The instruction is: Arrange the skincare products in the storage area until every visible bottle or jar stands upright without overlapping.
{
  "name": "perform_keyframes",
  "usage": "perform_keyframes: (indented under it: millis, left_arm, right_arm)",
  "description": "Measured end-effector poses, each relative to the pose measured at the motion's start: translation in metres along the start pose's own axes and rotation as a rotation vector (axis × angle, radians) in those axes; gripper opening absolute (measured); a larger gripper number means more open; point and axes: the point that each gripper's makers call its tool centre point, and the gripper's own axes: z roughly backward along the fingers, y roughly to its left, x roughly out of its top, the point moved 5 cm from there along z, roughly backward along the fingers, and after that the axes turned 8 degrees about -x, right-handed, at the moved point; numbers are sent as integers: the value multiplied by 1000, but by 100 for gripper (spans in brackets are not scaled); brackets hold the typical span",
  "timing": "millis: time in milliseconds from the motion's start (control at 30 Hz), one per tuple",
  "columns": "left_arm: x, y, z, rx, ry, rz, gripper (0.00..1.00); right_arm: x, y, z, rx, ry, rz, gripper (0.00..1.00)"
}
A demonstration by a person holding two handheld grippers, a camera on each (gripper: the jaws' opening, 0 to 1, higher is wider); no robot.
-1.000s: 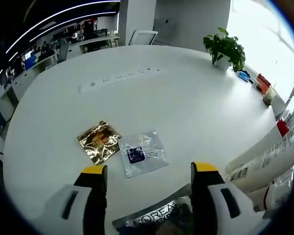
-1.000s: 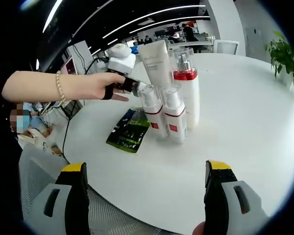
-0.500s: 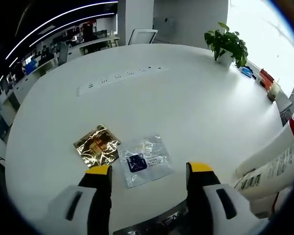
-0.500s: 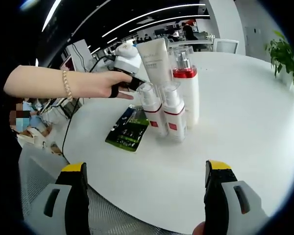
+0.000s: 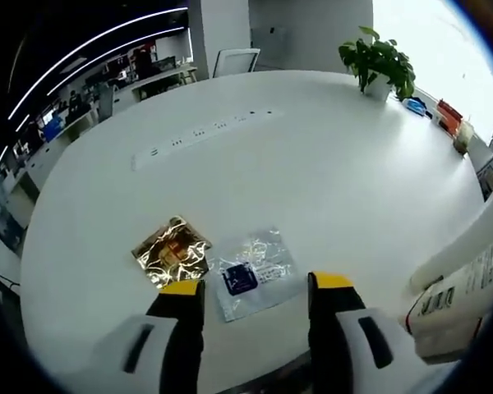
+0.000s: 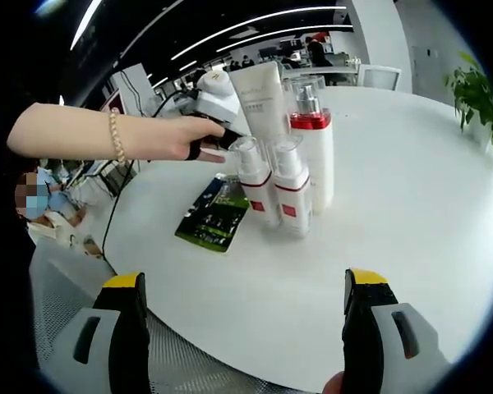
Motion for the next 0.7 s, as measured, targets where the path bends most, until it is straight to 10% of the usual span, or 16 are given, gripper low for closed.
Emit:
perform_keyframes:
  millis: [700]
  left_arm:
    - [-2,-2,14,-19,-26,1,39]
  right_arm:
    - [1,1,0,-3,-3,7,100]
